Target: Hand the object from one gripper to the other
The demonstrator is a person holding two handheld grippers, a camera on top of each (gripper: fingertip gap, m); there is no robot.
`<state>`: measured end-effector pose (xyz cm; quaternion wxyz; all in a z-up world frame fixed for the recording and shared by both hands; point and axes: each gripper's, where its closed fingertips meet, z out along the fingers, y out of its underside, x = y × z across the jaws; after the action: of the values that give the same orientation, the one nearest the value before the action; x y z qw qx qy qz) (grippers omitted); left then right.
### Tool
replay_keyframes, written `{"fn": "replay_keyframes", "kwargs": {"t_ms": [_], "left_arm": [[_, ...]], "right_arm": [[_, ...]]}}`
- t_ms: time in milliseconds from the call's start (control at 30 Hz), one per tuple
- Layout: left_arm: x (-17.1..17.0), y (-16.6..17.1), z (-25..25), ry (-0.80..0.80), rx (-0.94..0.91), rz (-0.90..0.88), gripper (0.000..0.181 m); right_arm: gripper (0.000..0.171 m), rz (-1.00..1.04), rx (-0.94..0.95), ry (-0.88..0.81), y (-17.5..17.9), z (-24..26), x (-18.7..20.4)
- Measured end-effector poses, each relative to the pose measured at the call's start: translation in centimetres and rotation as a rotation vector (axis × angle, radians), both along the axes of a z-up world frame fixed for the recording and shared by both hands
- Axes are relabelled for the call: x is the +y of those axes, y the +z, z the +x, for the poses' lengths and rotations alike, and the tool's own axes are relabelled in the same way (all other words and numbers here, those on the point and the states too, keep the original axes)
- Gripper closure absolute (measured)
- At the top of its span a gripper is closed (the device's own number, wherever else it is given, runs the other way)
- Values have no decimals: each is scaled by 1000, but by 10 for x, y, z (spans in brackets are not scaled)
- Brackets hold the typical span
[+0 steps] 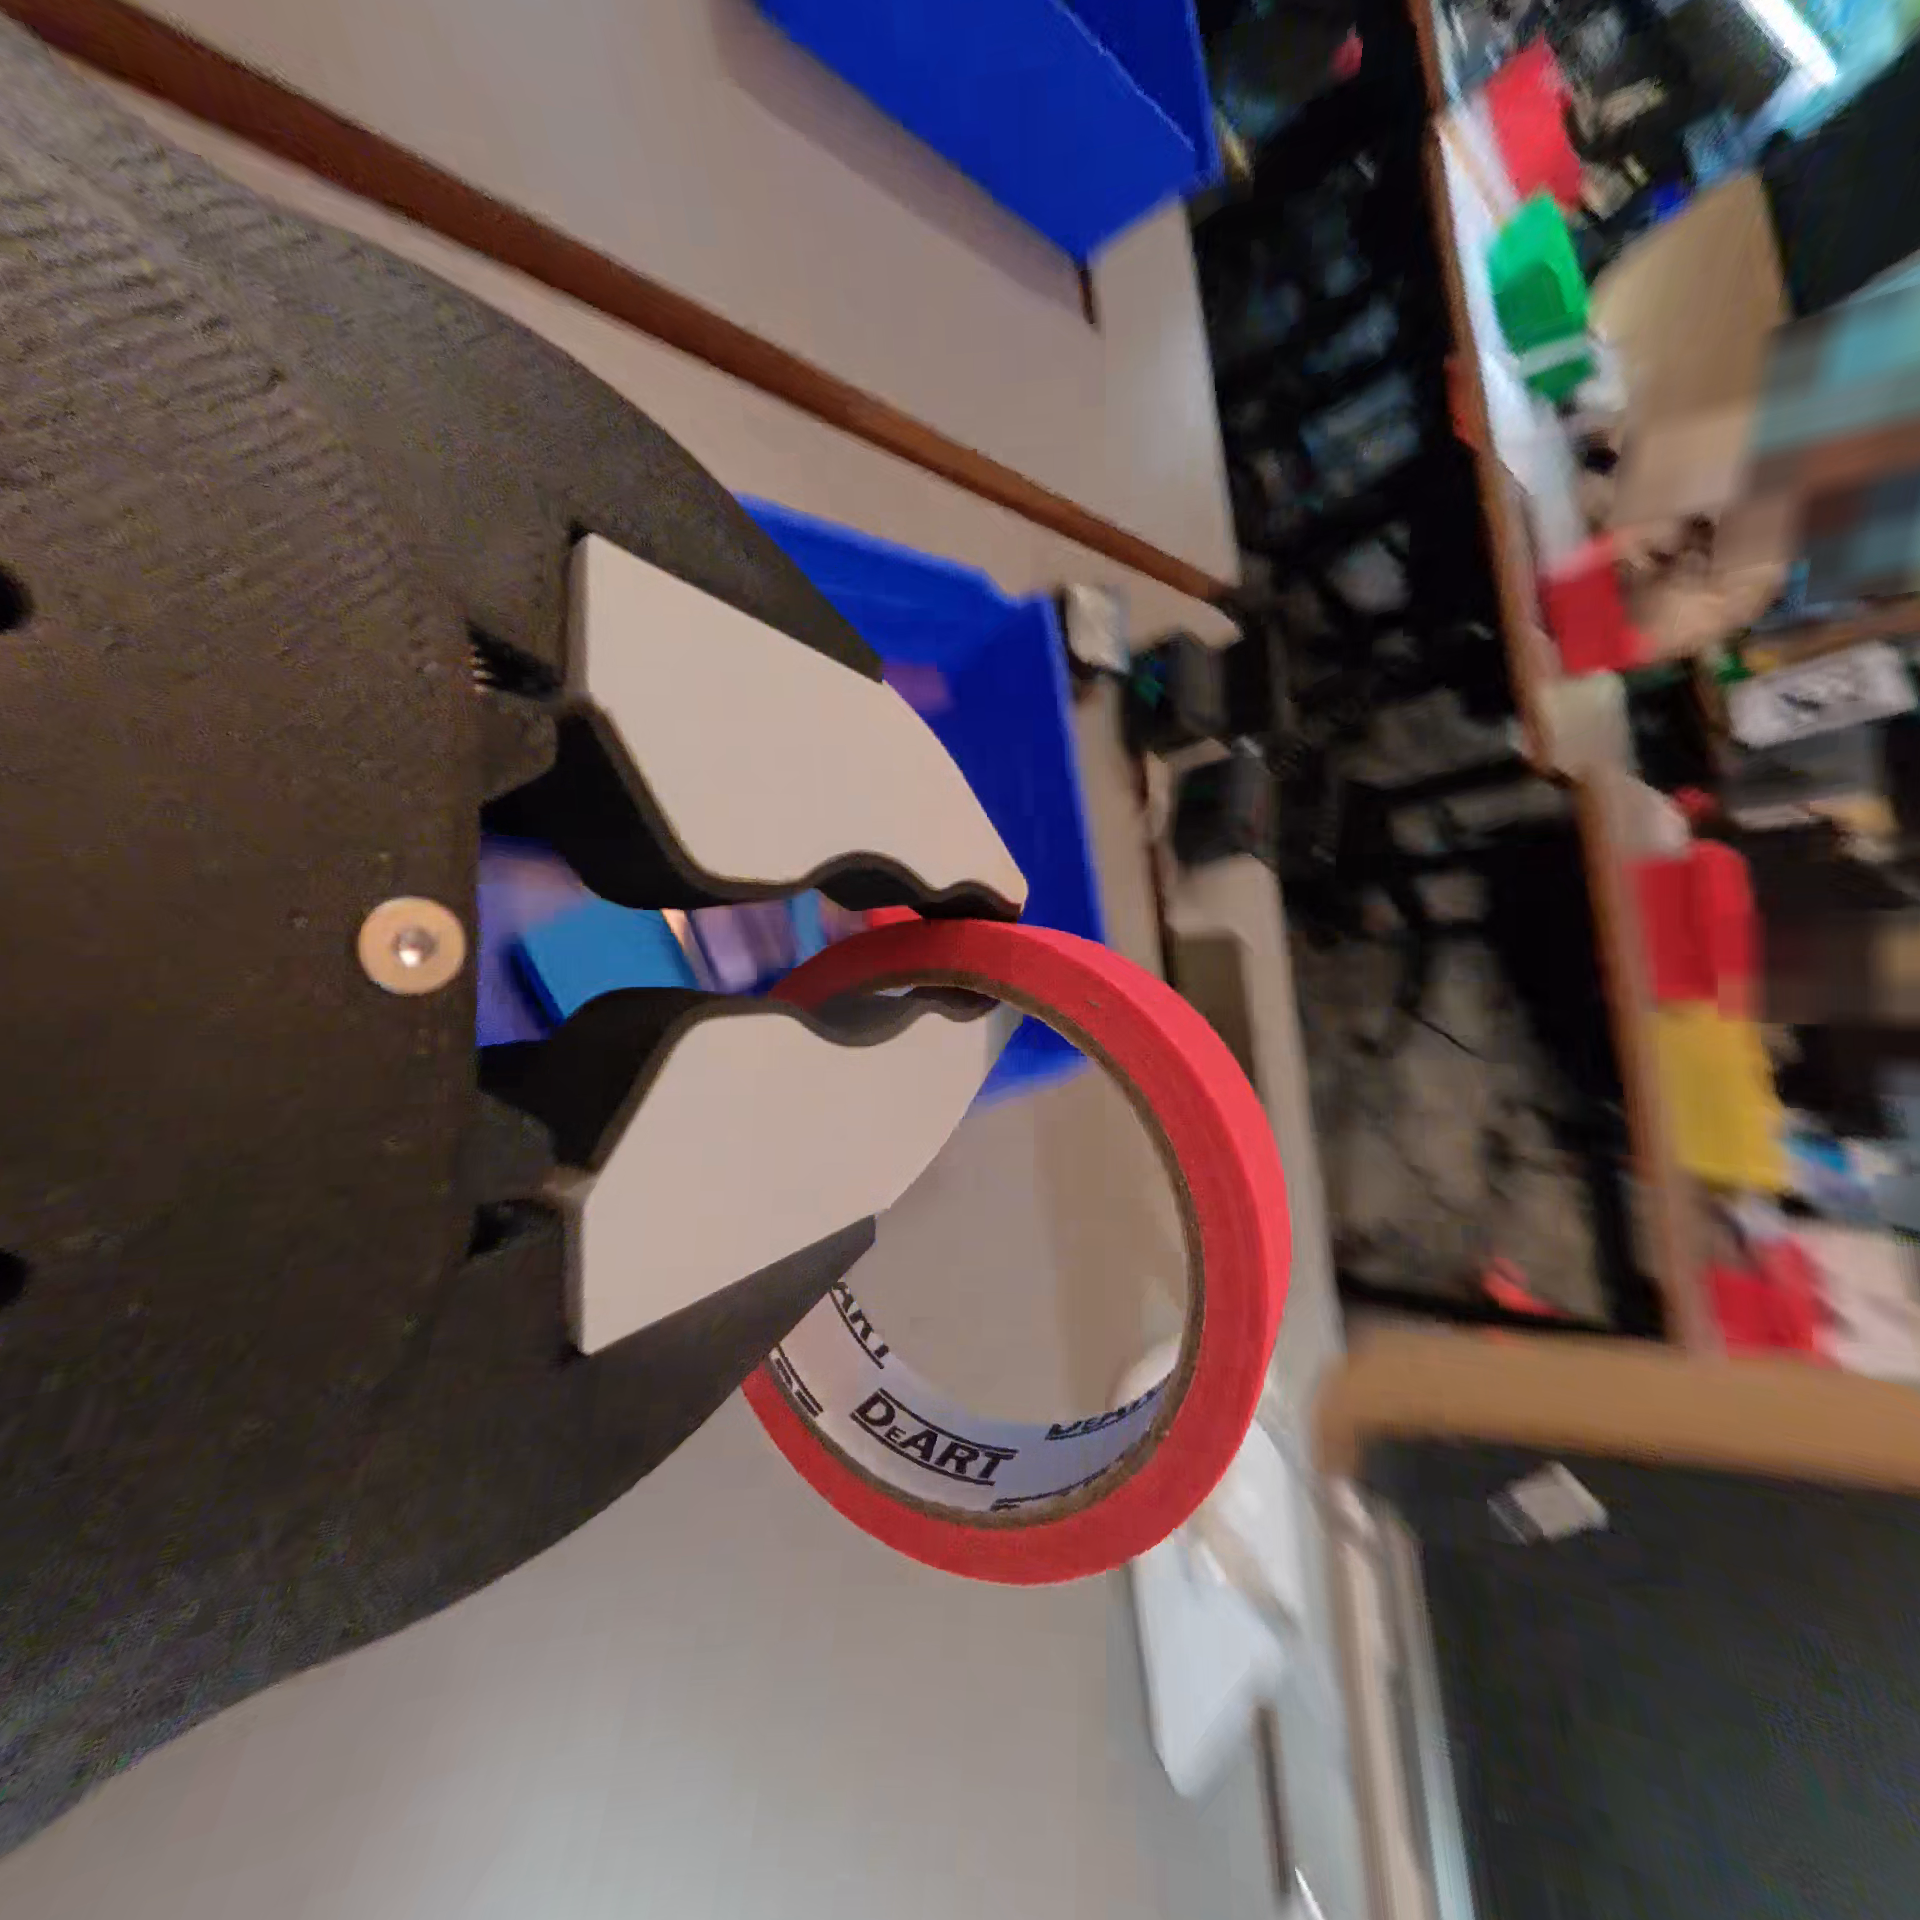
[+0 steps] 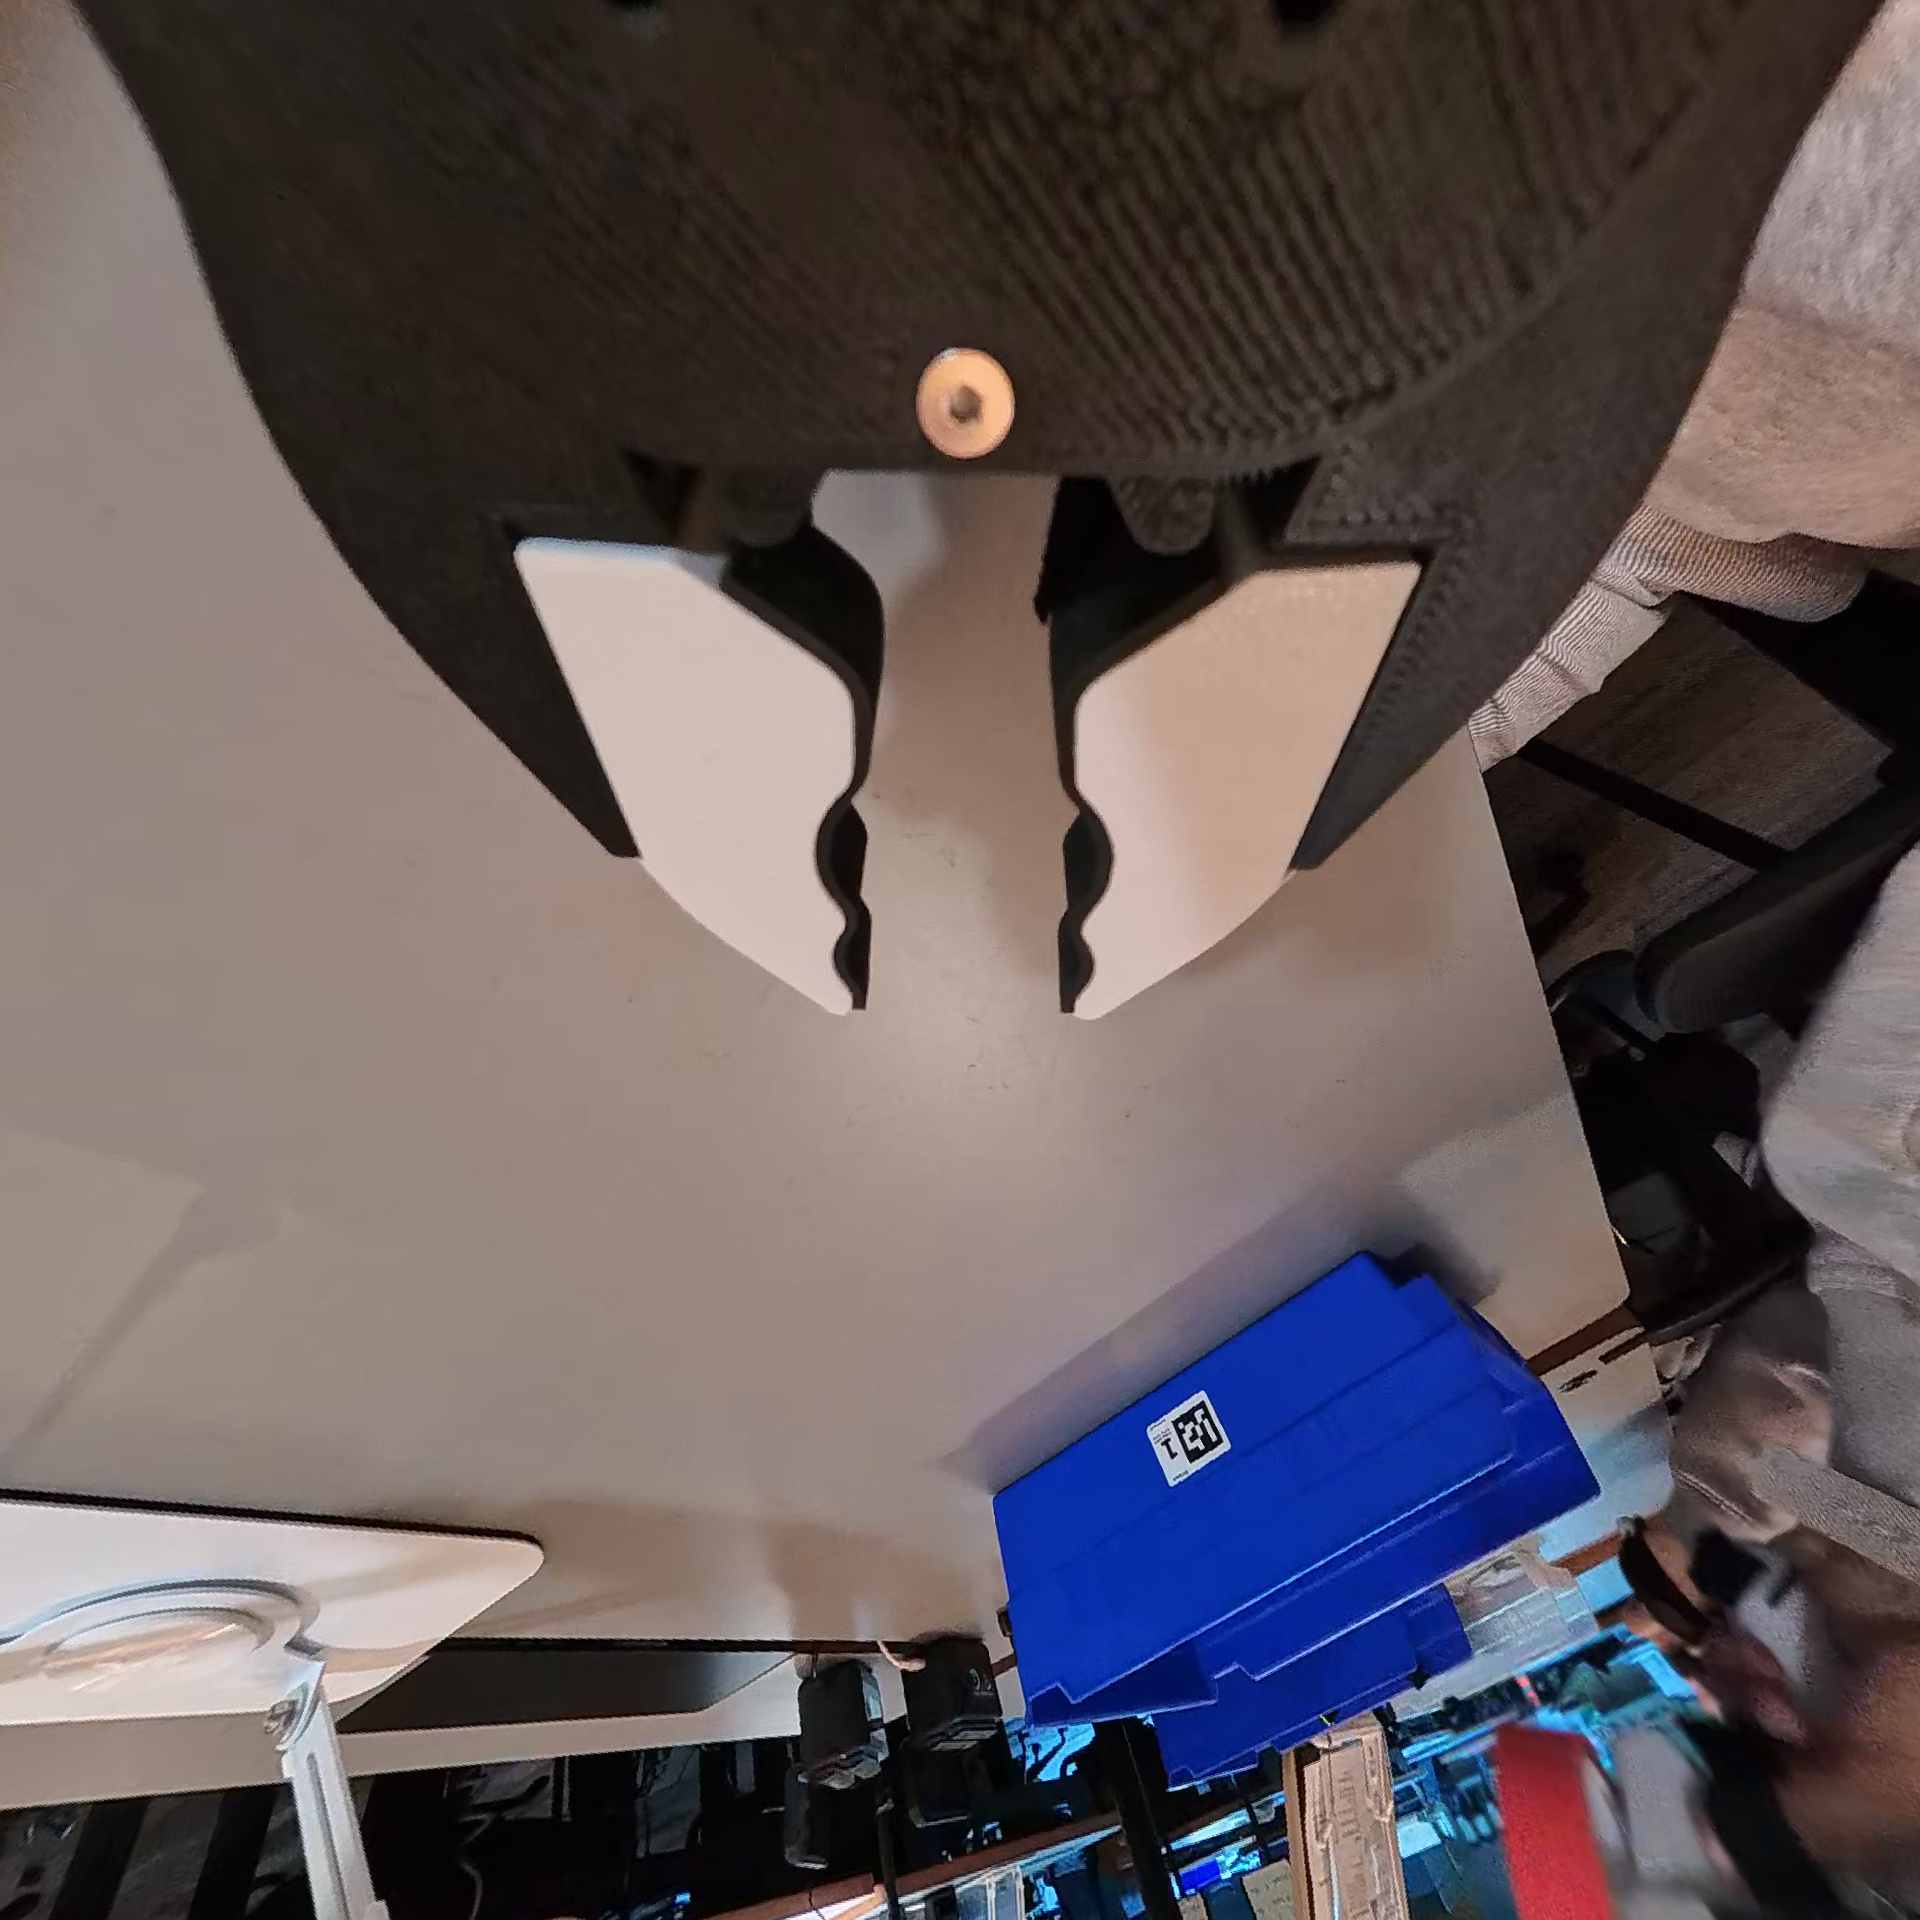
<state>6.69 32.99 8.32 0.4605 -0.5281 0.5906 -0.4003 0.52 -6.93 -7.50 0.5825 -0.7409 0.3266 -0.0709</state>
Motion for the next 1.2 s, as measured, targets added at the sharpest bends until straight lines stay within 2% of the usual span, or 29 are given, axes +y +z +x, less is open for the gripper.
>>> {"fn": "replay_keyframes", "kwargs": {"t_ms": [100, 167, 233, 300, 400, 567, 733, 833, 1000, 1133, 1200], "left_arm": [[-76, 34, -4, -246, -126, -151, 172], [-139, 32, -2, -429, -133, -261, 172], [-210, 2, 2, -599, -63, -382, 171], [-269, -44, 2, -672, 39, -459, 171], [-320, -98, -2, -669, 118, -502, 171], [-351, -121, -8, -716, 115, -674, 171], [-366, -141, -16, -763, 164, -702, 171], [-377, -138, -25, -877, 192, -817, 172], [-375, -135, -23, -968, 226, -842, 172], [-373, -131, -27, -1014, 248, -894, 171], [-374, -131, -30, -1035, 264, -913, 172]], "right_arm": [[139, -16, 25, 0, -4, 3, 2], [143, -19, 50, -6, -7, 8, 3], [144, -12, 100, -3, -11, 15, 4], [141, 49, 128, -44, -5, 27, 2], [139, 260, 160, -128, 22, 40, -7], [137, 519, 205, -275, 22, 47, -44], [133, 627, 208, -237, 40, 52, -58], [131, 566, 171, -148, 47, 48, -57], [133, 479, 59, 15, 60, 35, -44], [126, 455, -103, 303, 78, -15, -10], [128, 421, -133, 369, 77, -32, 4]]}}
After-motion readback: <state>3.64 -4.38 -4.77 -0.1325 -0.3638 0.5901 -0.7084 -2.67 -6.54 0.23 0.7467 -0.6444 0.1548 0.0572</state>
